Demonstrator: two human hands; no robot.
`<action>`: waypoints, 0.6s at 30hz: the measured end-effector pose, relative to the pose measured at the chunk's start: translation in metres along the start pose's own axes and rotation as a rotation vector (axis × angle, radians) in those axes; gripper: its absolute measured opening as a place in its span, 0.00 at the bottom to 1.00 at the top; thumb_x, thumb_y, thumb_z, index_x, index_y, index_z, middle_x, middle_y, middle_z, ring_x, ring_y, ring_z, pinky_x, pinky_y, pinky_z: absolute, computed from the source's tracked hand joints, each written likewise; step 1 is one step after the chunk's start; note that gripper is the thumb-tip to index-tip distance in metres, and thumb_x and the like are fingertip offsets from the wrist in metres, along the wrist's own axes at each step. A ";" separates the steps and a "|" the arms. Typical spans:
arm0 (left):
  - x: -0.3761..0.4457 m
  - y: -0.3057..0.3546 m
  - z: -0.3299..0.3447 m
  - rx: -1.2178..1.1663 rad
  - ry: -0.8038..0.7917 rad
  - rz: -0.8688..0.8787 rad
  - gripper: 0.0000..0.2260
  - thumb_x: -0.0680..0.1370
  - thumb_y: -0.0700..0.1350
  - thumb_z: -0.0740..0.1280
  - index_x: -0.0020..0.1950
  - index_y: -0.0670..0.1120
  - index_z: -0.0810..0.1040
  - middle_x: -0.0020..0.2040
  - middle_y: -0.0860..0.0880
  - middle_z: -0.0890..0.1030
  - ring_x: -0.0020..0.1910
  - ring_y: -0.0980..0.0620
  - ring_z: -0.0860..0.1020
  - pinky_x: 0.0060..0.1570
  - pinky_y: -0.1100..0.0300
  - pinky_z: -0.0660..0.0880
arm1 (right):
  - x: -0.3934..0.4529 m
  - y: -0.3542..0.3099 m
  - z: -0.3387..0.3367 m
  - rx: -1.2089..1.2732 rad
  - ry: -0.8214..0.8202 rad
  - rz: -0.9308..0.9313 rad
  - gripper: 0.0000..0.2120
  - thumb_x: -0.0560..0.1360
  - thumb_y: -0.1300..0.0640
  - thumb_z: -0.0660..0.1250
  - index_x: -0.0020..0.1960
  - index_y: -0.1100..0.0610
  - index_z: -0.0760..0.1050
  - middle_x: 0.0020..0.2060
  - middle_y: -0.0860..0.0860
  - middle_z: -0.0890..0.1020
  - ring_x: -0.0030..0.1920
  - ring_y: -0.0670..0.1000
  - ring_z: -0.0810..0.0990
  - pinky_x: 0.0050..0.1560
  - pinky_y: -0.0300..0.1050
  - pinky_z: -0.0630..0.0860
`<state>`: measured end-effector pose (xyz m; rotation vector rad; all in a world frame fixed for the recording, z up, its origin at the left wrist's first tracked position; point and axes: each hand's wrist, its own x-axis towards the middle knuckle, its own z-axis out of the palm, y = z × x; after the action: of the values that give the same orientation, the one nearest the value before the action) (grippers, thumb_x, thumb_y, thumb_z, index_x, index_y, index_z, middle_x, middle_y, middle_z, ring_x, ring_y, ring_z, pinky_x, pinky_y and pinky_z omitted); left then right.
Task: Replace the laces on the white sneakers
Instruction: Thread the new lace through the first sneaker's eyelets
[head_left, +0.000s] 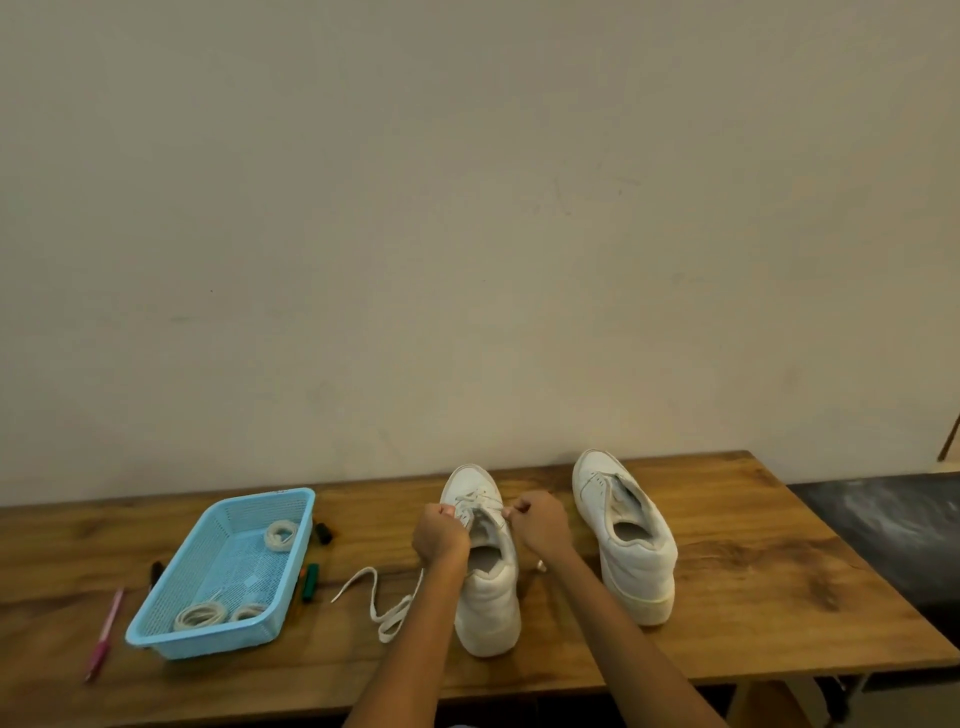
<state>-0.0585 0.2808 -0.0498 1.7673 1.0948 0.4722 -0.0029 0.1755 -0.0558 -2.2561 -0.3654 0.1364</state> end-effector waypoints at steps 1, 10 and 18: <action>-0.001 0.000 0.000 -0.007 0.018 -0.017 0.12 0.81 0.42 0.58 0.56 0.39 0.78 0.56 0.40 0.80 0.56 0.40 0.76 0.52 0.52 0.73 | -0.001 0.002 0.002 0.011 0.019 0.018 0.19 0.76 0.55 0.66 0.29 0.50 0.64 0.30 0.46 0.72 0.35 0.47 0.71 0.33 0.36 0.64; -0.007 0.002 -0.002 -0.019 0.097 -0.016 0.11 0.81 0.42 0.57 0.54 0.41 0.78 0.55 0.42 0.80 0.57 0.42 0.74 0.53 0.52 0.71 | -0.009 -0.004 -0.005 -0.037 -0.083 0.074 0.15 0.77 0.54 0.65 0.32 0.51 0.69 0.34 0.47 0.74 0.40 0.48 0.73 0.33 0.36 0.66; -0.028 0.000 -0.007 0.027 0.150 0.338 0.08 0.75 0.43 0.64 0.54 0.47 0.77 0.54 0.48 0.78 0.58 0.47 0.71 0.57 0.50 0.70 | -0.011 -0.012 -0.040 -0.060 -0.029 0.044 0.11 0.77 0.66 0.61 0.56 0.66 0.77 0.55 0.58 0.79 0.57 0.56 0.77 0.52 0.42 0.71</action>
<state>-0.0780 0.2613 -0.0420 1.9757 0.9074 0.8089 -0.0071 0.1511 -0.0209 -2.3241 -0.3396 0.1835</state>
